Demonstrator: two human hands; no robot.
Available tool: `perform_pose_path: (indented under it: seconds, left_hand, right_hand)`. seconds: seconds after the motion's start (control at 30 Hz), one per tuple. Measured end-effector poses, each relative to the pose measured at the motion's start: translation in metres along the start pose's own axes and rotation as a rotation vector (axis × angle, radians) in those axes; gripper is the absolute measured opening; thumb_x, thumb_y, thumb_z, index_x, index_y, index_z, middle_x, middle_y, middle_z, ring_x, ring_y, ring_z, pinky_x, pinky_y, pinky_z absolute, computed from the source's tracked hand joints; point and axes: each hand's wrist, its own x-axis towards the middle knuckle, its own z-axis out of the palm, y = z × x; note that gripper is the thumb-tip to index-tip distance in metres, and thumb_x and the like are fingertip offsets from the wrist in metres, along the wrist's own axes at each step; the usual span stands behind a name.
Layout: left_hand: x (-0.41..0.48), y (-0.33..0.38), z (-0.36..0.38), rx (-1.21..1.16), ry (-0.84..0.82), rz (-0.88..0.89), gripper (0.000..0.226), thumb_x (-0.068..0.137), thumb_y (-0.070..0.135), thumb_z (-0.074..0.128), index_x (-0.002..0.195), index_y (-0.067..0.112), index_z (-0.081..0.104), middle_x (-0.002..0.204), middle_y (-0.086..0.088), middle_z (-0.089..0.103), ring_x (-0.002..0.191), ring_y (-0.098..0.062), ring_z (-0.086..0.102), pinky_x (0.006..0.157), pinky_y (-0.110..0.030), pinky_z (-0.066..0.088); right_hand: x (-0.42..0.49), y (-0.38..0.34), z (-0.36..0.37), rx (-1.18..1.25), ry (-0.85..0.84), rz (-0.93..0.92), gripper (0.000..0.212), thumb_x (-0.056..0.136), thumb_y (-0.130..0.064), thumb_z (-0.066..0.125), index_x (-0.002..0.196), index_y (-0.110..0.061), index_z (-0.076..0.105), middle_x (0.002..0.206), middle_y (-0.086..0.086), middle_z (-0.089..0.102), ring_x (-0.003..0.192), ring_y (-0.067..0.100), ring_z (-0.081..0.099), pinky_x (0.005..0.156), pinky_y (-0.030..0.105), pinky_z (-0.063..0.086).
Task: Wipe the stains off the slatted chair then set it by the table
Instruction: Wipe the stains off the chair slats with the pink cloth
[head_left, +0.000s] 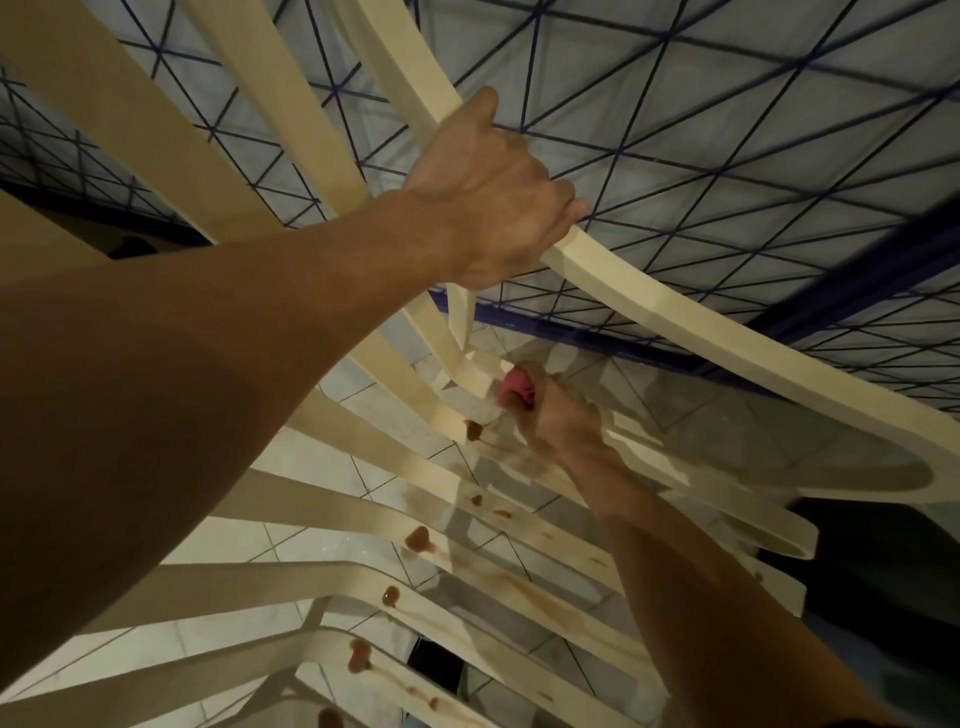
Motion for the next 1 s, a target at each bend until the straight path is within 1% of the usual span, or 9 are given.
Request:
perform_pose_path:
  seconds: [0.07, 0.13, 0.27, 0.43, 0.6, 0.7, 0.77, 0.9, 1.0]
  left_hand:
    - [0.0, 0.001, 0.002, 0.02, -0.005, 0.012, 0.032, 0.107, 0.041, 0.018, 0.085, 0.026, 0.035, 0.078, -0.001, 0.064, 0.072, -0.026, 0.051, 0.088, -0.044, 0.033]
    - [-0.001, 0.0, 0.002, 0.037, 0.006, 0.009, 0.034, 0.107, 0.041, 0.019, 0.084, 0.024, 0.038, 0.078, -0.001, 0.065, 0.073, -0.027, 0.056, 0.087, -0.043, 0.033]
    - [-0.001, -0.001, 0.003, 0.088, 0.014, 0.03, 0.037, 0.106, 0.04, 0.024, 0.095, 0.021, 0.054, 0.077, -0.002, 0.065, 0.075, -0.028, 0.059, 0.086, -0.044, 0.035]
    - [-0.002, -0.004, -0.001, 0.052, -0.019, -0.007, 0.046, 0.105, 0.042, 0.018, 0.09, 0.021, 0.056, 0.076, -0.001, 0.065, 0.076, -0.028, 0.059, 0.089, -0.044, 0.035]
    - [-0.004, -0.001, -0.007, 0.053, -0.044, -0.028, 0.044, 0.104, 0.041, 0.016, 0.084, 0.021, 0.049, 0.08, -0.003, 0.067, 0.079, -0.028, 0.06, 0.089, -0.043, 0.035]
    - [-0.005, 0.0, -0.014, 0.066, -0.085, -0.057, 0.053, 0.102, 0.042, 0.014, 0.088, 0.018, 0.06, 0.079, -0.005, 0.067, 0.078, -0.028, 0.06, 0.087, -0.042, 0.035]
    - [-0.004, 0.003, -0.018, 0.048, -0.141, -0.088, 0.056, 0.1, 0.043, 0.011, 0.092, 0.019, 0.061, 0.085, -0.004, 0.067, 0.085, -0.028, 0.06, 0.09, -0.041, 0.034]
    - [0.01, 0.032, -0.023, -0.139, -0.304, -0.155, 0.053, 0.101, 0.047, 0.013, 0.117, 0.024, 0.058, 0.113, -0.005, 0.064, 0.108, -0.031, 0.053, 0.101, -0.047, 0.03]
    - [0.024, 0.082, -0.033, -0.416, -0.339, -0.159, 0.05, 0.101, 0.052, 0.016, 0.12, 0.027, 0.055, 0.119, -0.006, 0.059, 0.112, -0.034, 0.05, 0.102, -0.049, 0.027]
  right_hand:
    - [-0.004, 0.019, -0.004, 0.05, -0.001, 0.017, 0.028, 0.092, -0.054, 0.057, 0.116, -0.043, 0.047, 0.107, -0.001, 0.06, 0.105, 0.026, 0.06, 0.1, 0.051, 0.044]
    - [-0.012, 0.035, -0.01, 0.086, 0.022, -0.003, 0.02, 0.091, -0.051, 0.058, 0.108, -0.044, 0.048, 0.099, -0.004, 0.06, 0.095, 0.022, 0.06, 0.095, 0.049, 0.048]
    - [-0.03, 0.063, -0.025, 0.002, 0.035, 0.068, 0.029, 0.097, -0.049, 0.05, 0.124, -0.04, 0.047, 0.102, -0.002, 0.053, 0.097, 0.02, 0.054, 0.095, 0.042, 0.044]
    - [-0.05, 0.101, -0.037, 0.05, 0.038, 0.079, 0.039, 0.097, -0.046, 0.053, 0.133, -0.033, 0.045, 0.117, 0.0, 0.053, 0.106, 0.02, 0.056, 0.098, 0.045, 0.042]
    - [-0.079, 0.138, -0.052, 0.013, 0.077, 0.156, 0.04, 0.096, -0.042, 0.056, 0.133, -0.03, 0.046, 0.113, 0.006, 0.055, 0.105, 0.026, 0.057, 0.095, 0.046, 0.047]
    - [-0.096, 0.156, -0.059, 0.032, 0.125, 0.154, 0.041, 0.095, -0.038, 0.057, 0.134, -0.029, 0.047, 0.114, 0.008, 0.056, 0.103, 0.028, 0.058, 0.093, 0.046, 0.048]
    - [-0.11, 0.168, -0.063, 0.042, 0.164, 0.149, 0.042, 0.096, -0.035, 0.057, 0.137, -0.03, 0.047, 0.123, 0.008, 0.053, 0.109, 0.029, 0.056, 0.097, 0.044, 0.046]
    - [-0.129, 0.179, -0.067, -0.003, 0.205, 0.071, 0.049, 0.096, -0.026, 0.061, 0.142, -0.03, 0.045, 0.139, 0.002, 0.045, 0.123, 0.026, 0.047, 0.107, 0.04, 0.037]
    - [-0.135, 0.182, -0.076, 0.036, 0.24, 0.02, 0.05, 0.091, -0.021, 0.064, 0.139, -0.03, 0.05, 0.138, 0.0, 0.045, 0.121, 0.025, 0.047, 0.107, 0.041, 0.04]
